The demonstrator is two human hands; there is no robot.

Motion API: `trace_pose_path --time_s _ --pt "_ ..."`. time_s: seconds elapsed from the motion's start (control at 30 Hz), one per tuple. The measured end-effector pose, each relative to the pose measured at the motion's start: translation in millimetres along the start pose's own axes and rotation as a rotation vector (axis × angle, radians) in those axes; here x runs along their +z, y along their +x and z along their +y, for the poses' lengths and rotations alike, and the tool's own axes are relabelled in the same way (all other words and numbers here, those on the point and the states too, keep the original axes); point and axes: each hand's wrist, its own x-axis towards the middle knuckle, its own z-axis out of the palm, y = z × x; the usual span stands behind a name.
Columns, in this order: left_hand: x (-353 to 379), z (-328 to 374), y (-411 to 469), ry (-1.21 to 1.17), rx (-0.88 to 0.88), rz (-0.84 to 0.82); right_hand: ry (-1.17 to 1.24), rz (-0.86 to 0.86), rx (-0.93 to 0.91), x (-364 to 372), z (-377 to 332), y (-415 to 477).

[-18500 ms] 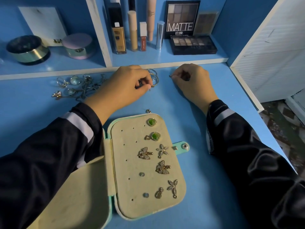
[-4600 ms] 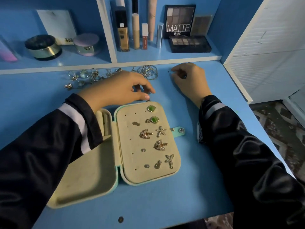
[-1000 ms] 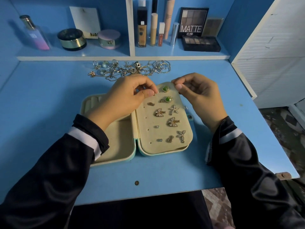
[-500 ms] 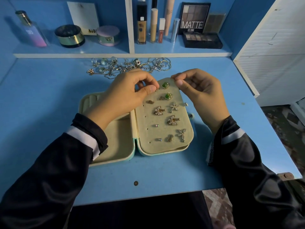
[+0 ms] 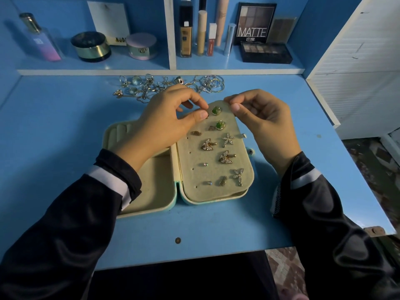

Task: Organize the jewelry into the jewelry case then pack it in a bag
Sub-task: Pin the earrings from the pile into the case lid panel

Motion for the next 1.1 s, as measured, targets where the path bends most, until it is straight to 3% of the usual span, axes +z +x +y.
trace_pose_path --time_s 0.63,1.1 --pt "-9 3 -2 -0.289 -0.021 -0.053 0.112 0.053 0.025 -2 2 5" --pt "-27 1 -12 -0.563 -0.047 0.045 0.222 -0.007 0.123 22 -4 10"
